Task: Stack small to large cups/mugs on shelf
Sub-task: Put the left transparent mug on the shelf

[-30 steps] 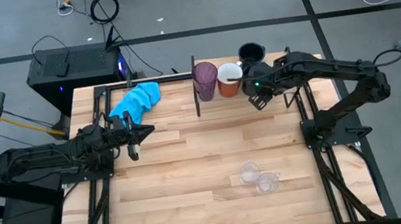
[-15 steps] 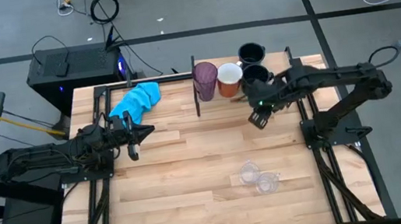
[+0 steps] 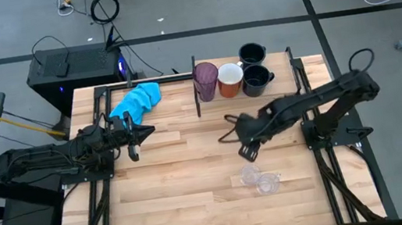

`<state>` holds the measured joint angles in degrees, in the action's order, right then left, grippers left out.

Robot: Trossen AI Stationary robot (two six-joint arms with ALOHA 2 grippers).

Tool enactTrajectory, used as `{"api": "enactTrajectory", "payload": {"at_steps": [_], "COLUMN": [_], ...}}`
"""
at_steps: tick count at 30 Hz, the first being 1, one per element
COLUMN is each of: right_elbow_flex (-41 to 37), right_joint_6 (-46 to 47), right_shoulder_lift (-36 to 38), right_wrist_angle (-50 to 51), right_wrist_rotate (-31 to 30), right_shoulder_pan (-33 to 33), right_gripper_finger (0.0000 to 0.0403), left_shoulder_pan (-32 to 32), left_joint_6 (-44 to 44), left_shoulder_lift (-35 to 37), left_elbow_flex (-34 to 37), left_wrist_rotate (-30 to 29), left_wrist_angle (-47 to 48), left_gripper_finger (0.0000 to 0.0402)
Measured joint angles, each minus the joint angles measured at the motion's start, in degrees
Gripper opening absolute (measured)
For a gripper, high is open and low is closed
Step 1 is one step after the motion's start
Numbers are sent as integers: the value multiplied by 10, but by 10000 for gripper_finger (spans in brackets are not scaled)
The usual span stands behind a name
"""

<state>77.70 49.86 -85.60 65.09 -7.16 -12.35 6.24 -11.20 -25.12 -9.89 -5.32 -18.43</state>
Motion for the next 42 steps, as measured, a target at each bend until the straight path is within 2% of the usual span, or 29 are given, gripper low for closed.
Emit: {"api": "enactTrajectory", "payload": {"at_steps": [9, 15, 19, 26, 31, 35, 42], "right_elbow_flex": [1, 1, 1, 2, 31, 53, 54], "right_joint_6": [89, 189, 211, 121, 47, -35, -35], "right_shoulder_lift": [-57, -63, -69, -124, -161, -178, -179], "right_wrist_angle": [0, -3, -12, -104, -91, -82, -58], "right_wrist_rotate": [86, 89, 85, 57, 55, 27, 21], "right_shoulder_pan": [-80, -138, -162, -164, -151, -159, -164], "right_gripper_finger": [148, 148, 148, 148, 148, 147, 147], "left_shoulder_pan": [0, 0, 0, 0, 0, 0, 0], "left_joint_6": [8, 29, 29, 29, 29, 29, 29], "left_shoulder_lift": [0, 0, 0, 0, 0, 0, 0], "left_elbow_flex": [0, 0, 0, 0, 0, 0, 0], "left_wrist_rotate": [0, 0, 0, 0, 0, 0, 0], "left_wrist_angle": [4, 3, 3, -1, -1, -1, -1], "left_gripper_finger": [33, 40, 38, 29, 29, 35, 37]}}
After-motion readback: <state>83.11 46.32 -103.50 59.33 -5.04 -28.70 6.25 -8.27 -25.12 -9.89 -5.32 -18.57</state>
